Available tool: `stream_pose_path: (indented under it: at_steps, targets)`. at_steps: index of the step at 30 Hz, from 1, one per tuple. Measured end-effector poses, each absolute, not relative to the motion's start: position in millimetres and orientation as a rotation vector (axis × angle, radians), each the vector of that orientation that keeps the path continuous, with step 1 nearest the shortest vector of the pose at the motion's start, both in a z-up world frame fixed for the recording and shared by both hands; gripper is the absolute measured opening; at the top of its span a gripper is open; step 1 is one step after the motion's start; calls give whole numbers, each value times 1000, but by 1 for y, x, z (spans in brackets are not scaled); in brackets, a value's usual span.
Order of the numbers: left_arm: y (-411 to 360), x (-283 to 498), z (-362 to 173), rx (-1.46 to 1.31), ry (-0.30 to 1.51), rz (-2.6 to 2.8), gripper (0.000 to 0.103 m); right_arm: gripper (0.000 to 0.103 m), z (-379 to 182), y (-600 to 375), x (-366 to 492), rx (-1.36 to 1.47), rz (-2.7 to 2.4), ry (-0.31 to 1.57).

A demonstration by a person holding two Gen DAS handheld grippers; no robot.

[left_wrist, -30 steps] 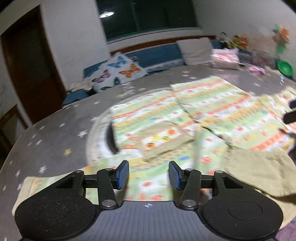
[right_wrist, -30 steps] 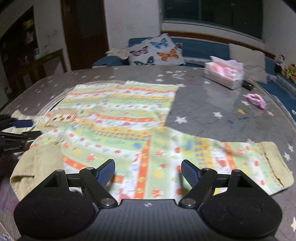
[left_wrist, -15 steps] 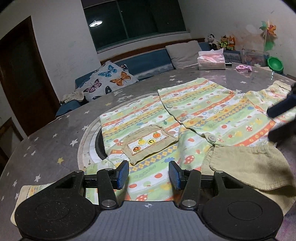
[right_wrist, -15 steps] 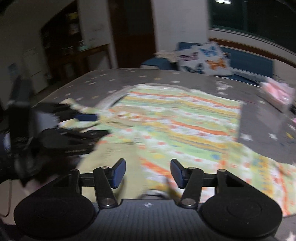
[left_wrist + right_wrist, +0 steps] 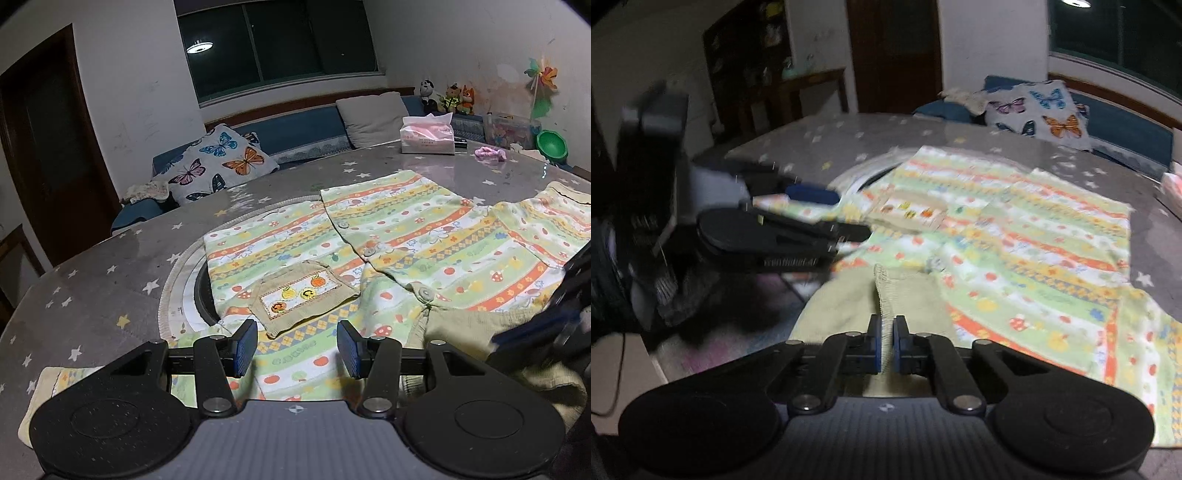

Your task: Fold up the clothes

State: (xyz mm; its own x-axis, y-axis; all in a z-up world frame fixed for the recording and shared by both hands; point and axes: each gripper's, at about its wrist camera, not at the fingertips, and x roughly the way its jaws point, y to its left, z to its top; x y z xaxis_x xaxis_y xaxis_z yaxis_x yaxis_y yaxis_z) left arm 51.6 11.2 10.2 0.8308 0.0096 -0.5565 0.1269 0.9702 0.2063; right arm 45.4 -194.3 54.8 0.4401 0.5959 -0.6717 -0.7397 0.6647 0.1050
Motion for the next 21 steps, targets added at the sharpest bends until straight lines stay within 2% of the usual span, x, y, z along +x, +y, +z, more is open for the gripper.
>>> stream_pose_path:
  at_steps: [9, 21]
  targets:
    - [1, 54, 3, 248, 608, -116, 51, 5, 95, -240, 54, 24, 813, 718]
    - [-17, 43, -2, 309, 584, -198, 51, 5, 89, -228, 52, -4, 834, 734]
